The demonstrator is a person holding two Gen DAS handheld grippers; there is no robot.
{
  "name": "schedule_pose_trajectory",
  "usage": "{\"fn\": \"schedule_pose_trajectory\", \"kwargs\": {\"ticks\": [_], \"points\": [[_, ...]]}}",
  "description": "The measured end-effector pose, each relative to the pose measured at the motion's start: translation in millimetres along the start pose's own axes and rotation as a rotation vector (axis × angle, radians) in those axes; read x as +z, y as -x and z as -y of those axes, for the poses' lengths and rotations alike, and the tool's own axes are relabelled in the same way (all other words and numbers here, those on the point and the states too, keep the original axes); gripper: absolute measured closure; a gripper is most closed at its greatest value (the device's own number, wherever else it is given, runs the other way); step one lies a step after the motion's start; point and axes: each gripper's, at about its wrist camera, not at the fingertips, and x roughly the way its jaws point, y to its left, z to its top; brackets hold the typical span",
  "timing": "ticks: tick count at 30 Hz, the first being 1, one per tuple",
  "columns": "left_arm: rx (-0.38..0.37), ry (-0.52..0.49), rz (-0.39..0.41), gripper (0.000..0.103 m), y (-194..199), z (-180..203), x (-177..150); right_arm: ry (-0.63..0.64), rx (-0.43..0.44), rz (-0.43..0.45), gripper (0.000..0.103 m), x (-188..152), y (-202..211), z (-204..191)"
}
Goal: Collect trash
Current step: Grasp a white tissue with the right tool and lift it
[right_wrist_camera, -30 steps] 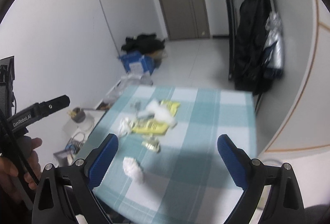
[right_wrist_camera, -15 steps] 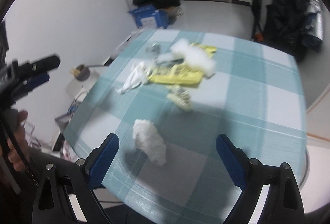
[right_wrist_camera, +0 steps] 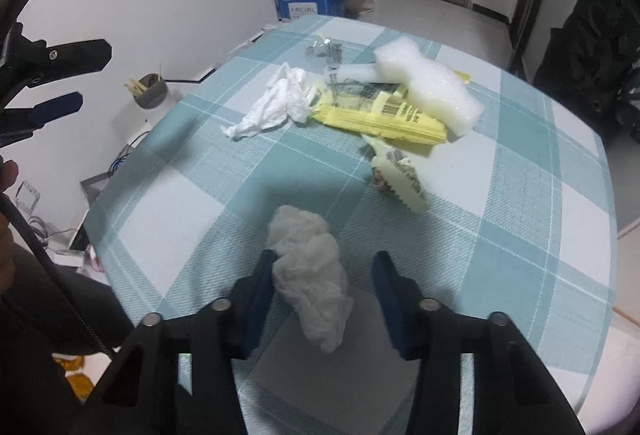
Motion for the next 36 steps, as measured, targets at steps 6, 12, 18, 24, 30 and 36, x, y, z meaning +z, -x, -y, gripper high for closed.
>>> {"fn": "schedule_pose_trajectory", "kwargs": {"ticks": [6,12,18,24,30,36], "points": [[0.014,-0.030,-0.008,0.003,-4.7,6.5,-1.9,0.012,0.029,-0.014,0.089,-0.4,1.2,0.5],[0.040,-0.074,-0.021,0.003,-9.8,15.4,-6.0,0.002,0.052,-0.004,0.091,-4.9,13.3,4.3],[0.039,-0.098,-0.054,0.003,-21.2,27.0,-3.9,-0.033,0.077,0.013,0.091,-7.4,24.4,18.3],[-0.001,-0.086,-0.102,0.003,-38.4,40.1,5.0,-0.056,0.102,0.037,0.091,-10.3,36.5,27.4],[-0.037,-0.014,-0.179,0.003,-64.9,47.4,15.3,-0.084,0.137,0.063,0.091,-12.2,46.3,38.8],[0.005,0.024,-0.215,0.003,-85.6,50.8,18.9,-0.117,0.158,0.061,0.091,-12.1,46.1,56.8]]}}
